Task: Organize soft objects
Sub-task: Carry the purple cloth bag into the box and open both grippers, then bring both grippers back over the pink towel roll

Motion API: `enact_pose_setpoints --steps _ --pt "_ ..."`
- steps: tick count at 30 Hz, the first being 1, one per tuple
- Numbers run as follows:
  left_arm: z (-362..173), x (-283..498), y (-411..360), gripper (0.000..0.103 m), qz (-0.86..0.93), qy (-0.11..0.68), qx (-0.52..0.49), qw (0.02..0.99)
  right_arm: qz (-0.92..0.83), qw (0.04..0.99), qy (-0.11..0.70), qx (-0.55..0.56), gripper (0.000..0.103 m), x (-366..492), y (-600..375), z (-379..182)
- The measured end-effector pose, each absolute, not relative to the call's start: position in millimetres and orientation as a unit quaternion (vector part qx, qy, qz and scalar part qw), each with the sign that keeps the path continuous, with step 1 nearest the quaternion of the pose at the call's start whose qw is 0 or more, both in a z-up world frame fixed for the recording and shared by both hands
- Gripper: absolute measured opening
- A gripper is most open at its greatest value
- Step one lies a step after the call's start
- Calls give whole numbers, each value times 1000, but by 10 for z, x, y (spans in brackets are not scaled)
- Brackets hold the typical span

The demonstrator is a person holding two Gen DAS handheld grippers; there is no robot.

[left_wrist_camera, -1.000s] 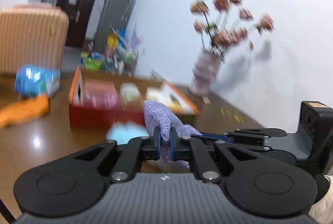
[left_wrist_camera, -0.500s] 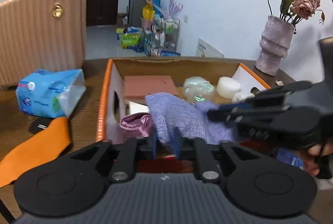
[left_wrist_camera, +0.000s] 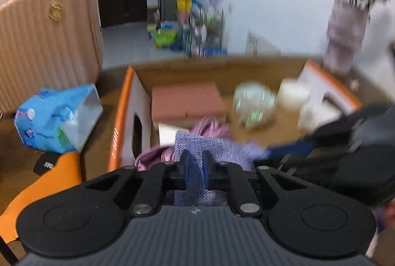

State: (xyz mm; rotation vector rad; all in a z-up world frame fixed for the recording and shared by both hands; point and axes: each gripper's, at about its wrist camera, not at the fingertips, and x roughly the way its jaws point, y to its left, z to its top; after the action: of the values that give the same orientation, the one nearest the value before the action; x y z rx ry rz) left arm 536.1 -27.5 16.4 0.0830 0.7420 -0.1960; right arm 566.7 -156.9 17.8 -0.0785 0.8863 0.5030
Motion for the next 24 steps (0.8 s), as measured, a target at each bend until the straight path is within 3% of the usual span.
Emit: enact_pose_setpoints --steps 5,11,13,14,16,19,21,24 --pt "225 5337 -235 13 -97 366 31 925 212 882 420 26 24 5670 -1839 310" --pt "772 4924 -149 17 -101 322 32 941 192 910 364 44 27 5273 -2137 917" --pt "1017 4734 -106 20 -94 299 30 949 178 921 344 37 36 5107 -2221 1134" --pt "1109 4659 -92 26 -91 289 29 953 171 927 333 33 41 5029 -2254 1221" --pt "1263 4445 -64 38 -84 261 26 961 148 943 297 19 66 4794 -2317 1390" --pt "1349 4087 -55 56 -81 193 20 978 115 970 213 -5 85 4383 -2373 1509" --pt "1346 3880 -67 82 -60 133 17 989 99 984 150 -14 92 4130 -2397 1493" --pt "1339 3653 -117 83 -46 109 28 993 78 991 104 -25 93 3838 -2417 1448"
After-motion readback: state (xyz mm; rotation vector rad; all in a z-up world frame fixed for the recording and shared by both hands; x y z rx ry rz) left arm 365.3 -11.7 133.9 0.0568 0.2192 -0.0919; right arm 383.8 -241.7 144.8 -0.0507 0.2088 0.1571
